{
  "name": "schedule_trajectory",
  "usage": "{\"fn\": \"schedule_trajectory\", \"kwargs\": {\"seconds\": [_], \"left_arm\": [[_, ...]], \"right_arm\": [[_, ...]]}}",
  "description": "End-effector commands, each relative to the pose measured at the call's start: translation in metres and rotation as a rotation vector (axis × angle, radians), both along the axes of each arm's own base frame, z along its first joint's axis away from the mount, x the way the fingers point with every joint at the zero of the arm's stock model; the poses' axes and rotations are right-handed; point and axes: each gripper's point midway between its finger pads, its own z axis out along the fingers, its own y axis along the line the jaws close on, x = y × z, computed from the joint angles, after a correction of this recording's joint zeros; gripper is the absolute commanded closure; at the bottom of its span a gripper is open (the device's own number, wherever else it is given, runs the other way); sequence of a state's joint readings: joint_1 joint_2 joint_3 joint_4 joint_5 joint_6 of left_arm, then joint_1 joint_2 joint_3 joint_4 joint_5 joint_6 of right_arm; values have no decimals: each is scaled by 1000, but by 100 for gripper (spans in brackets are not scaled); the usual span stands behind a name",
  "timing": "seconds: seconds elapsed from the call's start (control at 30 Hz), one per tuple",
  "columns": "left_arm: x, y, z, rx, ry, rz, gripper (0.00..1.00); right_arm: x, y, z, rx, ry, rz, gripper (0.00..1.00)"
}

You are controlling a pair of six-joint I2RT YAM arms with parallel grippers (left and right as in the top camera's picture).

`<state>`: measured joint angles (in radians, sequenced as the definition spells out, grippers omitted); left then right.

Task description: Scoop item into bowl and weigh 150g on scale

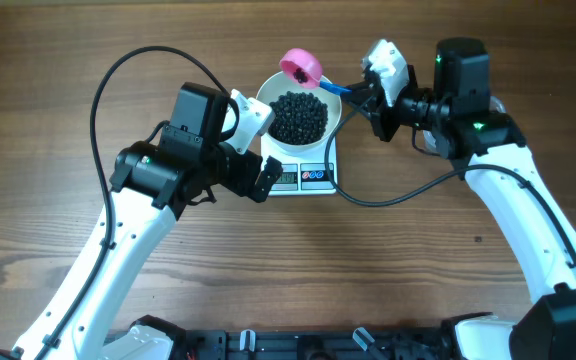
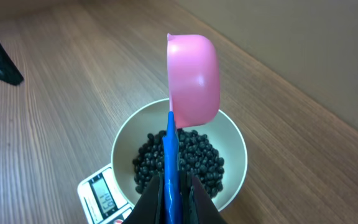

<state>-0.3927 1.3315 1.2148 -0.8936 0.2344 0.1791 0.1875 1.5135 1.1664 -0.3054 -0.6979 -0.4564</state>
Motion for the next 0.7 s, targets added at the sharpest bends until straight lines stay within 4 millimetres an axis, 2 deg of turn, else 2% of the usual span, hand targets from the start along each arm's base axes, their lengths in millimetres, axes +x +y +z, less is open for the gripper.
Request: {"fn": "schedule_trajectory", "kwargs": {"seconds": [0.0, 0.47, 0.57, 0.67], "left_arm": [[0, -5, 8, -15, -22, -26, 0], [0, -5, 8, -15, -22, -26, 0], [0, -5, 8, -14, -22, -26, 0], [0, -5, 8, -15, -22, -26, 0]], "right_arm": [[3, 3, -7, -33, -32, 34, 96], [7, 1, -6, -26, -24, 7, 96], [2, 5, -5, 16, 21, 13, 96], [7, 2, -5, 0, 4, -14, 96]]}}
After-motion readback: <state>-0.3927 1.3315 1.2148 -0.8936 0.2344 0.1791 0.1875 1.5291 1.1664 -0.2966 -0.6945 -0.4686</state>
